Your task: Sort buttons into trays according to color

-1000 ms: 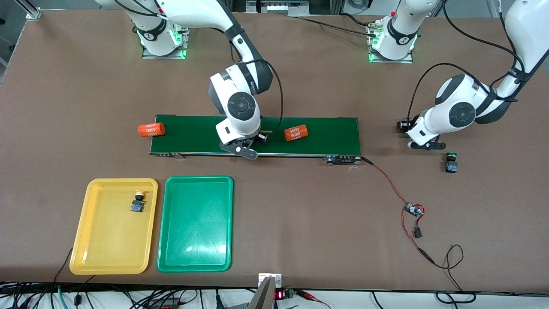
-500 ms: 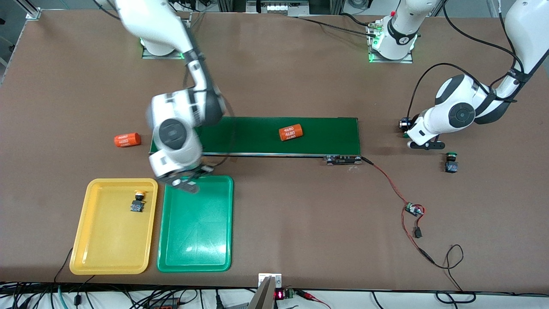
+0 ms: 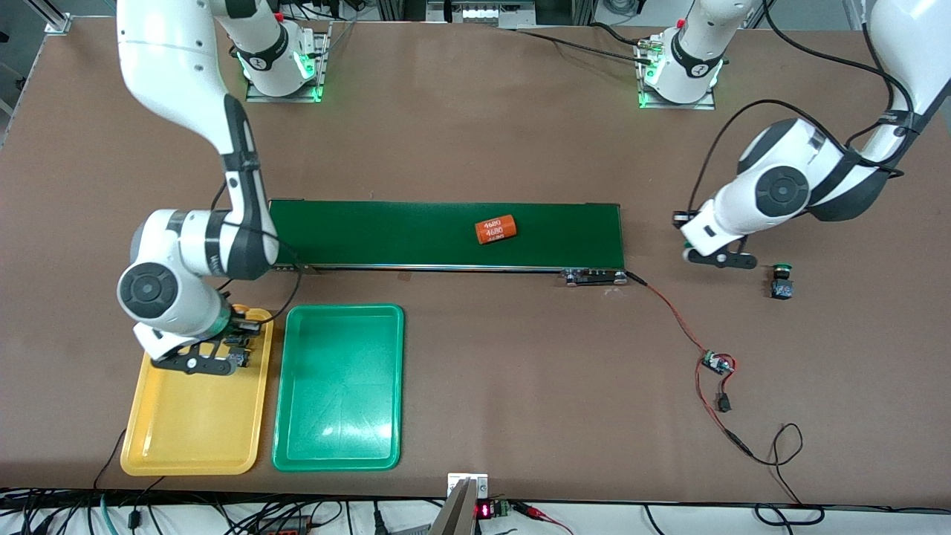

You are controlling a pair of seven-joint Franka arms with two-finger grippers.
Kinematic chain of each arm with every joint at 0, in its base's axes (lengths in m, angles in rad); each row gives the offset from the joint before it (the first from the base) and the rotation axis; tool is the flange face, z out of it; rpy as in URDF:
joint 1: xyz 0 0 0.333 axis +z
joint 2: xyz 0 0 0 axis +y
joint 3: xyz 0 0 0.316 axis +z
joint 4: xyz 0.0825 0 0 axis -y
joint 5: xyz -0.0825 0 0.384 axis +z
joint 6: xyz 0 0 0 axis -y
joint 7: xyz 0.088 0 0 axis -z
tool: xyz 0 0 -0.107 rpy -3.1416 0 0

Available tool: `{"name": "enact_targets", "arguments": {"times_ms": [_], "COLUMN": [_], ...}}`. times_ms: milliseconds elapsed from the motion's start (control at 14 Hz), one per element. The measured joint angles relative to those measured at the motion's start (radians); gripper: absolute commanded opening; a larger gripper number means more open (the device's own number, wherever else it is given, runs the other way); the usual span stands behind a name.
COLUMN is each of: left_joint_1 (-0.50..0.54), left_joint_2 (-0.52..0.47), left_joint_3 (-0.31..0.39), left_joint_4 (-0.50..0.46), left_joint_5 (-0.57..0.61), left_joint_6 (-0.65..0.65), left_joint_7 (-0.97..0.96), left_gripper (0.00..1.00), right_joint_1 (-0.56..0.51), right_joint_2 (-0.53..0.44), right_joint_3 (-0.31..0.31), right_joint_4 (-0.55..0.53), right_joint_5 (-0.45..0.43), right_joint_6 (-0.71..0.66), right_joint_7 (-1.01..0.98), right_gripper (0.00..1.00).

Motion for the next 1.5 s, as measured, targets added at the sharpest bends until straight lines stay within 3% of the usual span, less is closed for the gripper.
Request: {"name": "enact_targets", "arguments": {"times_ms": [143, 500, 571, 643, 714, 929, 1143, 1500], "left_joint_1": [-0.158, -0.517, -0.570, -0.614, -0.643, -0.659, -0.641, -0.537], "left_joint_2": [0.002, 0.062, 0.075, 0.085, 0.091, 0.094, 0.090, 0.074], "left_joint_3": [0.036, 0.214, 0.246, 0.273, 0.291, 0.305, 0.302, 0.205], "left_joint_4": [0.081, 0.217, 0.234, 0.249, 0.258, 0.272, 0.313, 0.501], "left_joint_5": [-0.033, -0.068, -0.068, -0.068, -0.068, -0.068, -0.068, -0.082], "left_joint_6": [-0.019, -0.021, -0.021, -0.020, -0.020, -0.022, -0.046, -0.280], "left_joint_7": [-0.033, -0.141, -0.164, -0.180, -0.189, -0.193, -0.192, -0.187], "left_gripper": [0.25, 0.25, 0.29, 0.56, 1.00, 1.00, 1.00, 1.00], "right_joint_1": [-0.047, -0.116, -0.122, -0.125, -0.125, -0.122, -0.120, -0.119], "right_joint_2": [0.038, 0.118, 0.129, 0.136, 0.139, 0.135, 0.084, -0.099], "right_joint_3": [0.000, 0.007, 0.013, 0.022, 0.031, 0.041, 0.041, 0.040], "right_joint_4": [0.003, 0.008, 0.010, 0.012, 0.014, 0.030, 0.056, 0.066], "right_joint_5": [-0.001, -0.002, -0.002, -0.002, 0.001, 0.048, 0.069, 0.071], "right_joint_6": [0.059, 0.242, 0.257, 0.270, 0.280, 0.262, 0.107, -0.104], "right_joint_7": [-0.098, -0.210, -0.214, -0.215, -0.215, -0.215, -0.215, -0.215], "right_gripper": [0.00, 0.02, 0.41, 0.99, 1.00, 1.00, 1.00, 1.00]}}
